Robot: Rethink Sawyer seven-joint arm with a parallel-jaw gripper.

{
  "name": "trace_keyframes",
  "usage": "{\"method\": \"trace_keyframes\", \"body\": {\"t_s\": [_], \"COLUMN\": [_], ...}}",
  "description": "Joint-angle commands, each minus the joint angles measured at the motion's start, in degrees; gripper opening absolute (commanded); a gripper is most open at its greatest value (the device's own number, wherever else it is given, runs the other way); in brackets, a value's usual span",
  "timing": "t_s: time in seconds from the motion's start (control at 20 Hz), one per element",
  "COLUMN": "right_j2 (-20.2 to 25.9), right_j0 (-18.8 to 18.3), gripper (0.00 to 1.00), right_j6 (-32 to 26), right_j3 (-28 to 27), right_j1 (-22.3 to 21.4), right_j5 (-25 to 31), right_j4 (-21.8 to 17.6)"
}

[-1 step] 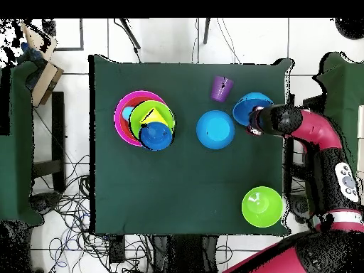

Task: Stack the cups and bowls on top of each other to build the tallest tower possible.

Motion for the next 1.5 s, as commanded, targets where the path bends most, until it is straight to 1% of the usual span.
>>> {"method": "trace_keyframes", "body": {"t_s": [0.05,0.1,0.15,0.2,0.25,0.3,0.4,0.5,0.6,0.65,0.75,0.8,0.9,1.05,1.25,1.5], "right_j2": [-21.2,-25.6,-24.2,-22.5,-21.4,-20.1,-16.7,-13.1,-8.7,-7.6,-7.5,-6.6,-6.2,-6.0,-5.4,-4.4], "right_j0": [12.4,15.3,13.6,11.9,10.8,9.7,7.0,4.6,2.1,1.3,0.4,-0.5,-0.8,-0.5,-0.7,-1.0], "gripper": [0.00,0.00,0.00,0.00,0.00,0.00,0.00,0.00,0.00,0.00,0.00,0.00,0.00,0.00,0.00,0.00], "right_j6": [45.7,59.4,57.3,53.5,49.3,45.5,39.6,32.5,22.7,22.1,26.9,27.1,28.3,28.2,28.8,28.0], "right_j3": [-9.7,-10.3,-8.6,-6.7,-5.3,-3.8,0.9,5.5,10.9,13.6,17.8,19.5,20.9,20.5,20.3,21.5], "right_j1": [8.5,8.4,8.0,7.5,7.1,6.6,4.6,2.2,-0.9,-2.8,-6.5,-7.6,-8.8,-8.9,-7.6,-8.0], "right_j5": [-15.4,-19.1,-20.6,-22.0,-22.2,-22.1,-23.7,-23.7,-21.9,-21.2,-21.2,-21.3,-21.9,-20.0,-19.7,-18.1], "right_j4": [-12.0,-12.8,-9.4,-6.7,-4.7,-3.0,-0.6,-0.3,-1.1,-0.6,1.2,1.7,2.0,2.7,3.6,4.7]}}
